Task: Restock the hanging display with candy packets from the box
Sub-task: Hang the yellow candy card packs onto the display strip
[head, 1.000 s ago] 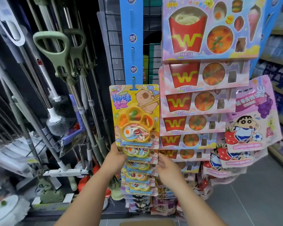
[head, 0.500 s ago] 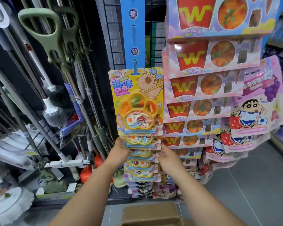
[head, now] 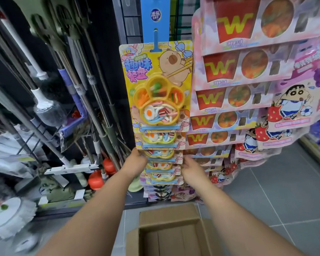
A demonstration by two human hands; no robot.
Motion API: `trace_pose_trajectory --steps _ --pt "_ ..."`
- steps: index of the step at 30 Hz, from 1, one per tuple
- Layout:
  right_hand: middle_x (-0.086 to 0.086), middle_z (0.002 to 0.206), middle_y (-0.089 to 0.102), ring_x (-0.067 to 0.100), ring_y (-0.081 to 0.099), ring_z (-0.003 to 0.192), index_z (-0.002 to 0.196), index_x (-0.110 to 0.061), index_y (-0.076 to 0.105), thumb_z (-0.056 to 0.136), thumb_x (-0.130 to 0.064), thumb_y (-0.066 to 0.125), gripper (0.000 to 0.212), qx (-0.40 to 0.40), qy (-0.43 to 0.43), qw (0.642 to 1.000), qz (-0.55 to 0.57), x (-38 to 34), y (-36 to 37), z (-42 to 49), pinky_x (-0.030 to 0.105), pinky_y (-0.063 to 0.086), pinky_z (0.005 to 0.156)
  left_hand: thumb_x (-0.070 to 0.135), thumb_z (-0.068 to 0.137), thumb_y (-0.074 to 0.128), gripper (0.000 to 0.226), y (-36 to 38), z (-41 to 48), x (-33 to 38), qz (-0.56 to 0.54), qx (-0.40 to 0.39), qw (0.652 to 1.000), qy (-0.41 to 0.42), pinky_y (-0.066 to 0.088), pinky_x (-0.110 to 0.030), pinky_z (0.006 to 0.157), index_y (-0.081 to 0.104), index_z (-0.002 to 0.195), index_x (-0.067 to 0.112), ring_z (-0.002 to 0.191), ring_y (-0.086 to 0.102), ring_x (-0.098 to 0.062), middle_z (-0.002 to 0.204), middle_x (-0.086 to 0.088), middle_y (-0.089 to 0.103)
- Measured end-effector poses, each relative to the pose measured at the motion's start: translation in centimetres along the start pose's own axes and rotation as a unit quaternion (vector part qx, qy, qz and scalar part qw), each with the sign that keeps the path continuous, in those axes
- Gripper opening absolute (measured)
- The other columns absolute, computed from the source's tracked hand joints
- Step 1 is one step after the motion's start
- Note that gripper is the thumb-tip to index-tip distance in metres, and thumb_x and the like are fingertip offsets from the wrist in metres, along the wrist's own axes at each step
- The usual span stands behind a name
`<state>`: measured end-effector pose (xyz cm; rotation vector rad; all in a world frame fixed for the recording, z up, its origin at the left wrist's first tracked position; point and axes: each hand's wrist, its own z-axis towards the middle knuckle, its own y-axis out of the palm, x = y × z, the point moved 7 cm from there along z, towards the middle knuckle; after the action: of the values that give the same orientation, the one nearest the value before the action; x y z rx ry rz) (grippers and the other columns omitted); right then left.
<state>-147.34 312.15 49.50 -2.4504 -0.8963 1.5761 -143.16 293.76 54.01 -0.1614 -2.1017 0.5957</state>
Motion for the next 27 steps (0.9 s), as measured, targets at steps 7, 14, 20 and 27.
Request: trace_pose_trajectory --steps 7,14,20,27 --pt "0.002 0.125 0.059 0.024 0.06 0.095 0.137 -0.024 0.045 0.084 0.004 0.034 0.062 0.015 0.006 0.999 0.028 -0.3 0.8 0.3 0.027 0.048 0.068 0.003 0.091 0.042 0.051 0.6 1.6 -1.2 -0.005 -0.024 1.0 -0.013 0.021 -0.024 0.042 0.026 0.139 0.005 0.05 0.028 -0.014 0.064 -0.002 0.033" --pt "-0.005 0.118 0.065 0.02 0.058 0.112 0.12 -0.031 0.059 0.082 -0.007 0.044 0.047 0.025 0.007 0.998 0.064 0.8 1.3 0.8 0.046 0.044 0.101 0.0 0.089 0.044 0.053 0.3 2.4 -2.6 -0.02 -0.051 0.998 0.012 0.029 -0.027 0.049 0.03 0.139 0.012 0.055 0.038 -0.015 0.073 -0.004 0.048" --pt "0.002 0.11 0.059 0.023 0.052 0.103 0.118 -0.014 0.052 0.084 0.0 0.035 0.04 0.031 0.073 0.996 0.047 1.8 2.3 1.1 0.034 0.042 0.092 0.002 0.082 0.047 0.07 1.2 4.0 -3.7 -0.016 -0.093 0.995 -0.027 0.021 -0.03 0.054 0.019 0.146 0.005 0.056 0.03 -0.016 0.066 -0.004 0.037" --pt "0.003 0.091 0.048 0.027 0.051 0.097 0.097 -0.01 0.046 0.086 0.001 0.036 0.019 0.067 0.104 0.991 0.053 2.1 2.9 1.3 0.047 0.044 0.099 0.001 0.085 0.043 0.068 1.1 4.2 -4.1 -0.009 -0.101 0.995 -0.013 0.022 -0.025 0.046 0.015 0.146 0.009 0.051 0.033 -0.015 0.07 -0.006 0.04"
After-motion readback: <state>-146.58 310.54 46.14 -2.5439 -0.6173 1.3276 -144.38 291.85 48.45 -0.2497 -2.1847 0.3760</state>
